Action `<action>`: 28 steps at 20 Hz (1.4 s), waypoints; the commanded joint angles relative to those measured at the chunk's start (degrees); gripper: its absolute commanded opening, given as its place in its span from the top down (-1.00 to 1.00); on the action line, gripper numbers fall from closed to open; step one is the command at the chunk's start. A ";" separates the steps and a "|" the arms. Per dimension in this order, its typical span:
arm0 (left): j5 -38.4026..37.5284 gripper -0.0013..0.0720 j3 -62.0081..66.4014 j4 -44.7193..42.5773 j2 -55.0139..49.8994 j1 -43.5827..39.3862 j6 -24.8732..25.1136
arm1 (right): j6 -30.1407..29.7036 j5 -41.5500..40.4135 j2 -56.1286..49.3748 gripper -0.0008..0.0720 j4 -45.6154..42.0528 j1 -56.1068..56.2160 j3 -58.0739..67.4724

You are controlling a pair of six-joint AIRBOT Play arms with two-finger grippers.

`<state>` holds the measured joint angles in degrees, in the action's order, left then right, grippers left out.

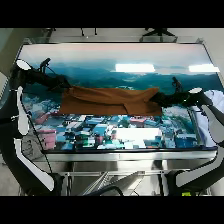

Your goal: Fold the shirts.

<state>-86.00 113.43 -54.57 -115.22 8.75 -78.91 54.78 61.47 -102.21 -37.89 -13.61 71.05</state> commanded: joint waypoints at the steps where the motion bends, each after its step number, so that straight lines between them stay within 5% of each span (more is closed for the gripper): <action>1: 0.28 -0.83 -0.26 0.72 0.13 -2.60 -0.15 | -0.35 0.31 -1.40 -0.71 -0.48 2.12 -0.09; 3: 2.16 -0.81 -0.26 0.66 0.11 -5.01 -0.17 | -0.39 0.39 -1.36 0.55 0.48 2.25 0.26; 5: 4.98 0.35 -0.26 0.63 -0.07 -7.72 0.00 | -0.37 1.09 -0.85 0.90 0.81 2.08 2.08; 6: 6.64 0.69 -0.26 0.63 -0.28 -9.40 0.00 | -0.31 1.62 -0.13 0.93 0.81 2.08 3.28; 15: 21.88 0.69 -0.24 0.79 -8.55 -32.63 -2.84 | 7.02 20.94 9.57 0.93 3.45 2.43 24.30; 19: 27.69 0.69 3.30 0.81 -12.31 -39.15 -3.72 | 6.97 22.84 11.17 0.93 7.50 4.20 29.49; 23: 23.28 0.70 7.28 0.55 -6.93 -36.13 -3.32 | 7.02 22.40 10.88 0.93 4.31 6.62 29.49; 28: 11.04 0.70 7.19 0.74 10.03 -18.71 -1.68 | 6.99 10.69 7.58 0.93 3.63 18.21 29.49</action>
<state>-68.55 120.27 -53.93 -112.99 -18.04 -81.14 61.76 79.24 -92.75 -33.76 -1.87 100.29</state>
